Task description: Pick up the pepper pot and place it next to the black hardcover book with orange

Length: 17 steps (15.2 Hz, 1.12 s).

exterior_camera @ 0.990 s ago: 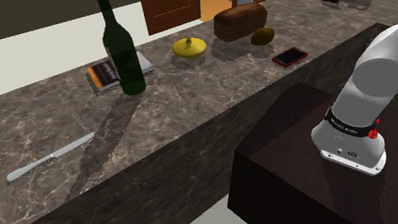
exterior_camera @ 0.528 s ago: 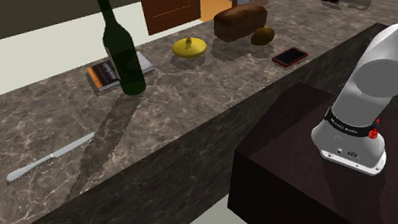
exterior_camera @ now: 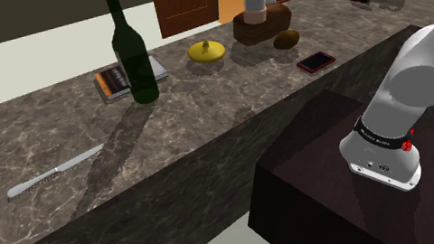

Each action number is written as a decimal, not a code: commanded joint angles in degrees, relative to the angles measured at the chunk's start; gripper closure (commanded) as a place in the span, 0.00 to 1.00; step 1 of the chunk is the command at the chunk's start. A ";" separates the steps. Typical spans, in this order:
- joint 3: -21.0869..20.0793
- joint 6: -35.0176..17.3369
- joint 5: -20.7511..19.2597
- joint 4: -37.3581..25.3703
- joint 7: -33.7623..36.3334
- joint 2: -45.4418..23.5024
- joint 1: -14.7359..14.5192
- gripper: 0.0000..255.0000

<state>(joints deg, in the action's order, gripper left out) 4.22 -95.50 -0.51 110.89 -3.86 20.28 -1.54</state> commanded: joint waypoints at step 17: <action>-11.31 -8.80 -0.61 -15.09 19.08 -23.87 -7.72 1.00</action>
<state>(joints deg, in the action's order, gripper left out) -6.58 -104.12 -0.80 97.61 14.09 -1.63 -8.74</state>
